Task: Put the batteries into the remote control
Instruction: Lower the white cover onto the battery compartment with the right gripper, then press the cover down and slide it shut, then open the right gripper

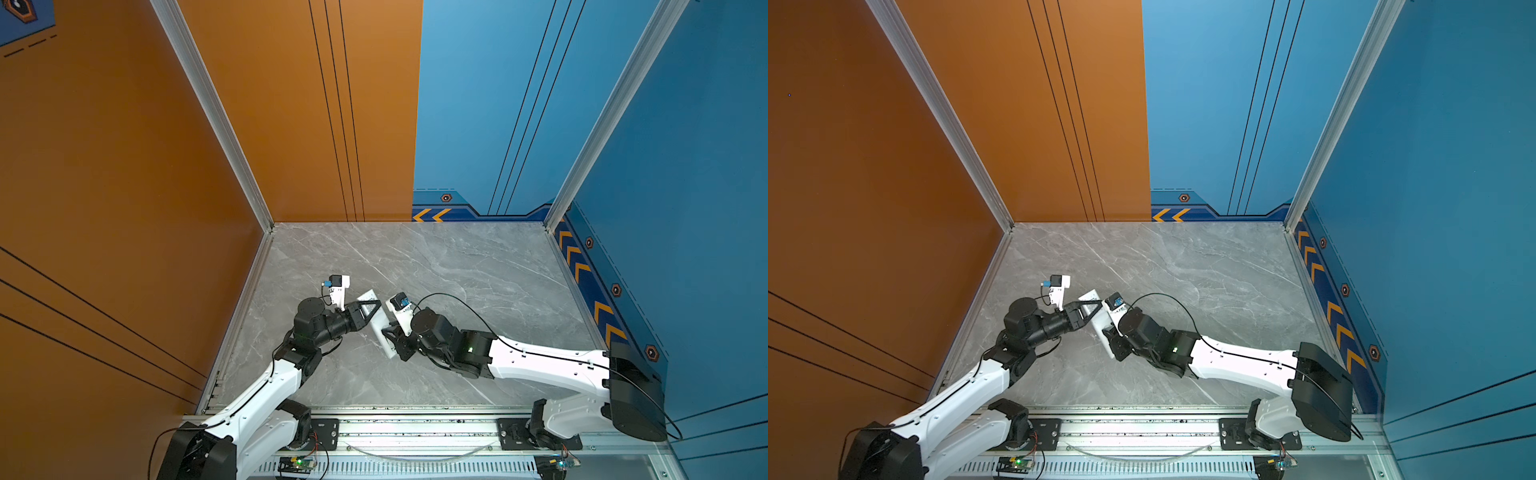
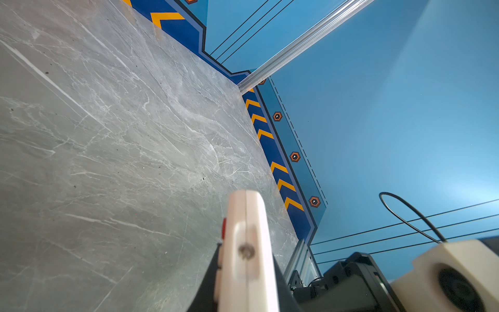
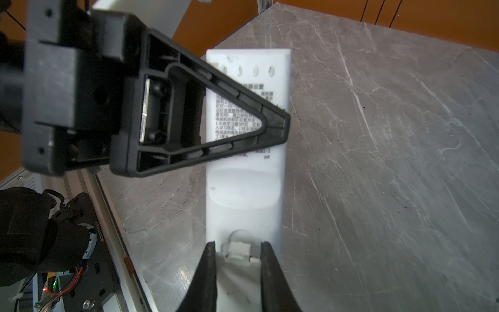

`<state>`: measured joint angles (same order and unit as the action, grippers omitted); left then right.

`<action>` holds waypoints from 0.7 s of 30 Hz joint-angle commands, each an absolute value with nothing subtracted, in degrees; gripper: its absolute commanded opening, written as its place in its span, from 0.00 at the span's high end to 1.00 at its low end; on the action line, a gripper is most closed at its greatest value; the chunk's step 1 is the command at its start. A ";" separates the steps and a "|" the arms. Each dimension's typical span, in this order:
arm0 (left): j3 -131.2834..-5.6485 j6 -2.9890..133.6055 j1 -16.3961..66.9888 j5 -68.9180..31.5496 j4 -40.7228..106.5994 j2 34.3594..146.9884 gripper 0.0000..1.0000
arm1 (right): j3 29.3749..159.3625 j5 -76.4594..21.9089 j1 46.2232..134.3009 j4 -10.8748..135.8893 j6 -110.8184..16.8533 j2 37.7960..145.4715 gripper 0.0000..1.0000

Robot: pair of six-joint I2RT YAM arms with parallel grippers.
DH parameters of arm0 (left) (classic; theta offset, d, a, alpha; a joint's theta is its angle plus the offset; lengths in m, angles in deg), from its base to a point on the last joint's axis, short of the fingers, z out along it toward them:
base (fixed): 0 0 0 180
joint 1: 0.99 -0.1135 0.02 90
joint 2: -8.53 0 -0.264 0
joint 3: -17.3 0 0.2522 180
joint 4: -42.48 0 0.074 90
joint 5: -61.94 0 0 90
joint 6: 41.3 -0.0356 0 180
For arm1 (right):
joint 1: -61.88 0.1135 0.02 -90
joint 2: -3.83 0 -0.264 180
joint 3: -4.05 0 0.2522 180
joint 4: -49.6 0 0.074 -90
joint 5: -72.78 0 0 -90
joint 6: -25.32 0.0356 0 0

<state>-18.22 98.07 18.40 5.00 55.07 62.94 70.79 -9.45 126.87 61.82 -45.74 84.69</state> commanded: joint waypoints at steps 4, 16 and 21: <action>-19.75 98.80 17.87 6.75 57.42 62.31 1.00 | 69.95 -8.70 127.18 61.95 -45.52 84.77 0.99; -19.33 98.77 17.68 6.47 57.42 61.93 1.00 | 68.18 -9.02 127.13 61.03 -44.05 84.93 0.99; -19.27 98.71 17.73 6.44 57.41 61.93 1.00 | 68.41 -9.32 127.27 61.59 -43.37 85.60 0.99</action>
